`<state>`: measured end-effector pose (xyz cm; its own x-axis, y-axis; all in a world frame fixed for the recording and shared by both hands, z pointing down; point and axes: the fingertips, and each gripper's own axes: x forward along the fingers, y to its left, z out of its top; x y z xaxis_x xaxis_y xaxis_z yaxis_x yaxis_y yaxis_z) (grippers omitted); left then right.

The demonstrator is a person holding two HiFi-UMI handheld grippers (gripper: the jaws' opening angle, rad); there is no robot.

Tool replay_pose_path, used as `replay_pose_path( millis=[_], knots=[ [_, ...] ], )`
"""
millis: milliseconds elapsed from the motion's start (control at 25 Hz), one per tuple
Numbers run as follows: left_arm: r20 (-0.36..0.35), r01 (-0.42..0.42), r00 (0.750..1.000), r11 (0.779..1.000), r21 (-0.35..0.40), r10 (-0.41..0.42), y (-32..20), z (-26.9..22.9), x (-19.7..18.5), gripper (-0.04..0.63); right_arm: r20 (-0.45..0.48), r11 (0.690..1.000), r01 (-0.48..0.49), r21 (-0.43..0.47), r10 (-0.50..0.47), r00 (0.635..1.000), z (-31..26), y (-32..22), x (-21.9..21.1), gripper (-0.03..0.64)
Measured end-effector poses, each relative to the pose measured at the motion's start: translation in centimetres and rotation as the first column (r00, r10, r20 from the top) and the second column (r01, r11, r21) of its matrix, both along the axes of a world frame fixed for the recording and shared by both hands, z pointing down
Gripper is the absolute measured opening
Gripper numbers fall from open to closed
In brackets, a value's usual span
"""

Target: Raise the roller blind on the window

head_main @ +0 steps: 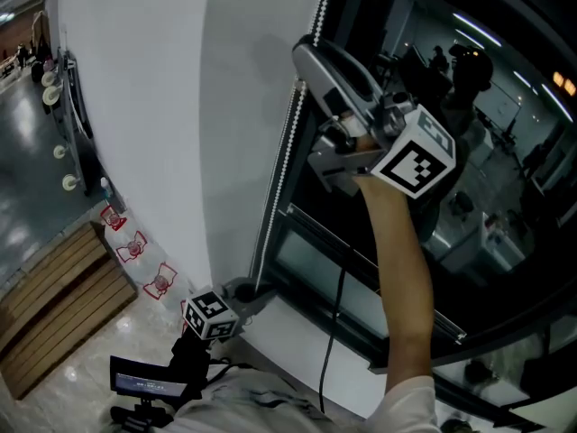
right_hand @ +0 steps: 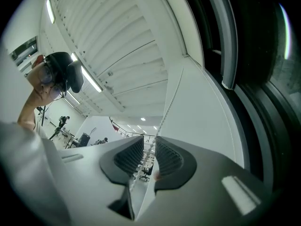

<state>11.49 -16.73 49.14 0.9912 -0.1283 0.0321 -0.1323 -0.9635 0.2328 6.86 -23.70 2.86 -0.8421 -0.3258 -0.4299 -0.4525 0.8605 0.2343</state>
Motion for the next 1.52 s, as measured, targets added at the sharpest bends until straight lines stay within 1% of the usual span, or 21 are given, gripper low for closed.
replay_pose_path(
  millis=[40,120,240,520,640,760,880,960,1080,1200,1400,1520],
  knots=[
    [0.000,0.001,1.000,1.000,-0.001,-0.001,0.0,0.1,0.0,-0.002,0.007,1.000,-0.013,-0.001,0.013,1.000,0.0,-0.1,0.2,0.064],
    [0.002,0.003,1.000,1.000,-0.002,-0.003,-0.1,0.2,-0.1,-0.002,0.044,0.999,-0.037,-0.019,0.037,0.998,0.4,-0.5,0.7,0.018],
    [0.005,0.003,1.000,1.000,-0.006,-0.003,0.0,0.4,-0.1,-0.002,0.116,0.998,-0.030,-0.062,0.037,0.993,0.8,-0.8,1.7,0.014],
    [0.015,-0.006,1.000,1.000,-0.013,0.006,0.2,0.9,-0.1,-0.002,0.122,0.997,-0.020,-0.074,0.029,0.992,2.3,0.1,1.9,0.012],
    [0.017,-0.009,1.000,1.000,-0.012,0.010,0.2,0.9,0.0,-0.002,0.097,0.994,-0.033,-0.102,0.043,0.994,4.9,0.0,1.8,0.012],
    [0.018,-0.010,1.000,1.000,-0.012,0.010,0.2,0.8,0.0,-0.002,0.061,0.988,-0.058,-0.142,0.067,0.996,8.8,-0.3,1.4,0.012],
    [-0.001,-0.018,1.000,1.000,-0.020,0.018,0.4,0.4,0.1,-0.002,0.021,0.979,-0.100,-0.176,0.106,0.994,12.9,-0.6,1.0,0.012],
    [-0.017,-0.020,1.000,0.999,-0.030,0.020,0.4,0.1,0.1,-0.002,-0.023,0.971,-0.135,-0.198,0.134,0.991,15.9,-0.6,0.7,0.012],
    [-0.014,-0.014,1.000,0.999,-0.040,0.013,0.3,0.2,0.0,-0.002,-0.091,0.948,-0.159,-0.275,0.139,0.986,21.5,-0.7,0.1,0.012],
    [-0.010,-0.013,1.000,0.999,-0.045,0.012,0.3,0.5,-0.1,-0.002,-0.117,0.920,-0.164,-0.357,0.130,0.985,26.7,-0.8,-0.1,0.012],
    [0.000,-0.014,1.000,0.999,-0.047,0.014,-0.1,1.1,0.2,-0.002,-0.166,0.896,-0.175,-0.408,0.115,0.979,31.5,-0.6,-0.4,0.012],
    [0.003,-0.009,1.000,0.998,-0.063,0.009,-0.2,1.8,0.4,-0.002,-0.185,0.868,-0.169,-0.467,0.091,0.979,35.1,-0.3,-0.7,0.012]
  ],
)
